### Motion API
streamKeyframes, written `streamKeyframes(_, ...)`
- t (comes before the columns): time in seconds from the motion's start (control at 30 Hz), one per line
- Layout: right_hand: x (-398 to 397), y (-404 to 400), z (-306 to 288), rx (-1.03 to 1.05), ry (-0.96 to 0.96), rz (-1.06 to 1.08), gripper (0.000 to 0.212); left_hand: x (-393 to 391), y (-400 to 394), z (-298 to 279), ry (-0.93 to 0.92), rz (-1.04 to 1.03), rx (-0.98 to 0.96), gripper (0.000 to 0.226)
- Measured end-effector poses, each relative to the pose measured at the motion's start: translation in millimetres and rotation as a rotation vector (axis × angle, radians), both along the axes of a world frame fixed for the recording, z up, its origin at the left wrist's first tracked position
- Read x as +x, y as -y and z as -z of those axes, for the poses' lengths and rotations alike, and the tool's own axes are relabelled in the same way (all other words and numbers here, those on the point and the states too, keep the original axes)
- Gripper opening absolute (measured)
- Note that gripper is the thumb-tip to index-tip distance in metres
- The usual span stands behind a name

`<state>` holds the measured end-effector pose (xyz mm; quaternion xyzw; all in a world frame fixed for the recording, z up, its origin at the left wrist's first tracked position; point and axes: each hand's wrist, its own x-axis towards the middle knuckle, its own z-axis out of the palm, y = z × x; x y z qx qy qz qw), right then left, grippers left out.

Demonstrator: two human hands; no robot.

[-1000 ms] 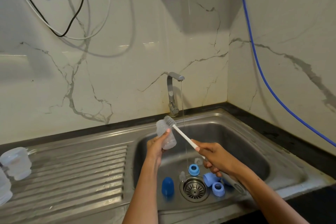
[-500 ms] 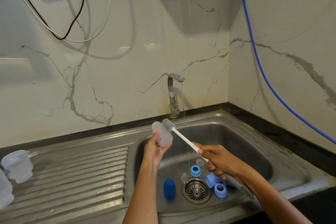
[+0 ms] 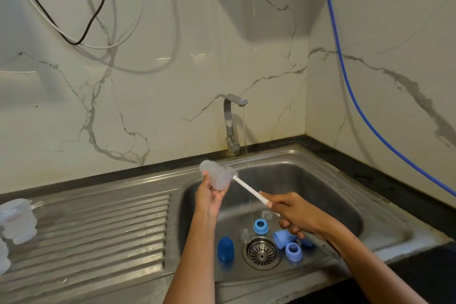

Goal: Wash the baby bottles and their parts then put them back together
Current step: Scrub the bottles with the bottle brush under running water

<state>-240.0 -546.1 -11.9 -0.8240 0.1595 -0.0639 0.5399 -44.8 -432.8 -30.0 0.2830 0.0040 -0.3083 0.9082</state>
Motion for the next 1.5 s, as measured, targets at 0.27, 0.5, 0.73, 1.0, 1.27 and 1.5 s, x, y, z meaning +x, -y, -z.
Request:
streamKeyframes(0.27,4,3,1,0.028,0.057,0.063,0.029,-2,-8,0,0.309,-0.001,0.494,0.045)
streamKeyframes(0.5,8,12,13,-0.009,0.097,0.161,0.034,-10,-9,5,0.532,0.164,0.723,0.048)
streamKeyframes(0.73,-2,23,9,-0.007,0.096,0.13,0.022,-11,-7,5,0.296,-0.038,0.61,0.051)
streamKeyframes(1.0,-23,44,-4,-0.008,-0.043,0.077,0.026,-11,-11,1,0.031,-0.145,0.403,0.054)
streamKeyframes(1.27,-32,41,-12,0.08,-0.078,0.061,0.028,-8,-16,-3,-0.079,-0.287,0.363,0.06)
streamKeyframes(1.5,-40,41,-15,0.092,-0.146,0.037,0.027,-5,-18,-1,-0.147,-0.385,0.346,0.069)
